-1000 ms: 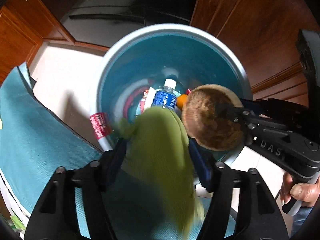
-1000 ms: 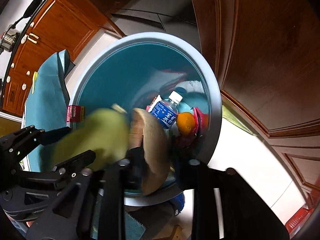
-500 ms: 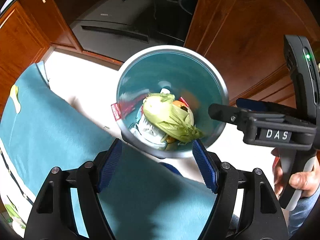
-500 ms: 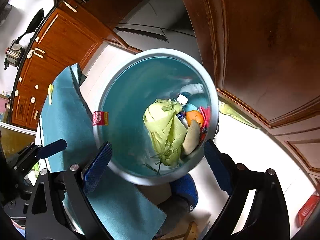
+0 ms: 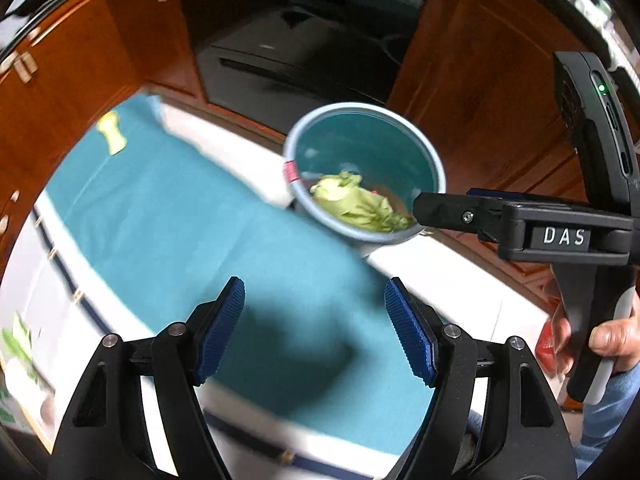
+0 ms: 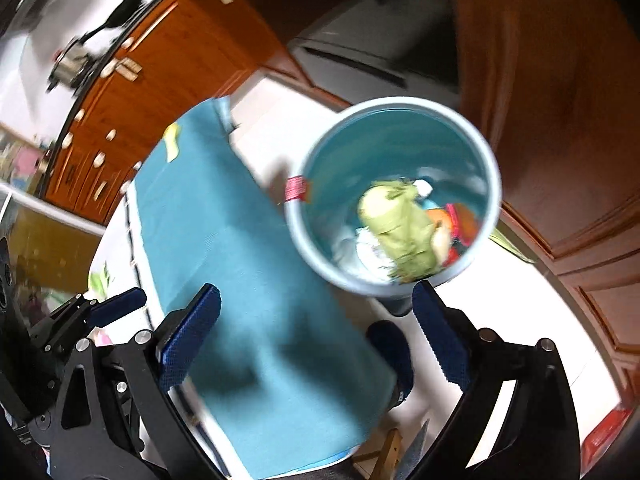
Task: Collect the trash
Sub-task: 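Move both open tools back over the table toward the pink snack box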
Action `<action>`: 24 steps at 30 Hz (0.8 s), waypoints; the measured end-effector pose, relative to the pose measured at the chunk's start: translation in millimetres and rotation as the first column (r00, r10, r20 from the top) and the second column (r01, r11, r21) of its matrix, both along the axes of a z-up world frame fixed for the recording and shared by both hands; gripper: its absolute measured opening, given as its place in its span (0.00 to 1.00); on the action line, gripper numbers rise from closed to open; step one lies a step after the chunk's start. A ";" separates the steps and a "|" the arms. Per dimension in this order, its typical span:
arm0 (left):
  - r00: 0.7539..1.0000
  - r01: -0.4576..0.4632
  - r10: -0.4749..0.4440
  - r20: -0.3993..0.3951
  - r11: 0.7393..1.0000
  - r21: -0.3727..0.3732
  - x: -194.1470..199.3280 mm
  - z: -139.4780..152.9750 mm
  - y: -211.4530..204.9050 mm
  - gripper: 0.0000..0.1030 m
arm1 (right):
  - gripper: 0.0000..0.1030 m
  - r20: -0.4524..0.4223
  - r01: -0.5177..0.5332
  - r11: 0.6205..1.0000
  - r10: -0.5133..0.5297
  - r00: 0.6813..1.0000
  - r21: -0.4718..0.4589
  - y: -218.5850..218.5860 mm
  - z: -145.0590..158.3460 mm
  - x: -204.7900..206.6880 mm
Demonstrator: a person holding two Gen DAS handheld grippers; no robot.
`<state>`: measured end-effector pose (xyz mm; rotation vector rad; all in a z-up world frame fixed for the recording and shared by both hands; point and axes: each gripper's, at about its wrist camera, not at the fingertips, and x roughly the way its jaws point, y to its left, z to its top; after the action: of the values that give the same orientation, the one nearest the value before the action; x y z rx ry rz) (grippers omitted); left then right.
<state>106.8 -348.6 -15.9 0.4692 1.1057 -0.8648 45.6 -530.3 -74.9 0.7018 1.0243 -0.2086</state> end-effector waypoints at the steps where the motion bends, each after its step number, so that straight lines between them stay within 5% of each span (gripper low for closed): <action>1: 1.000 -0.014 0.014 0.001 1.000 -0.002 -0.3 2.1 9.2 0.72 | 0.90 0.001 -0.023 1.000 0.023 1.000 -0.001 11.0 3.5 2.7; 9: 0.988 -0.146 0.146 0.047 0.989 -0.004 4.2 5.0 123.7 0.72 | 0.90 -0.017 -0.236 0.972 0.235 0.972 -0.014 106.3 18.1 32.5; 24: 0.907 -0.412 0.411 0.092 0.911 0.001 3.7 -13.5 337.2 0.72 | 0.90 -0.113 -0.555 0.831 0.549 0.828 -0.030 278.7 8.8 69.8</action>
<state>110.5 -11.4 -29.4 0.2715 1.0799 -0.4559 115.4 -251.6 -66.1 0.3132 1.2711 0.2353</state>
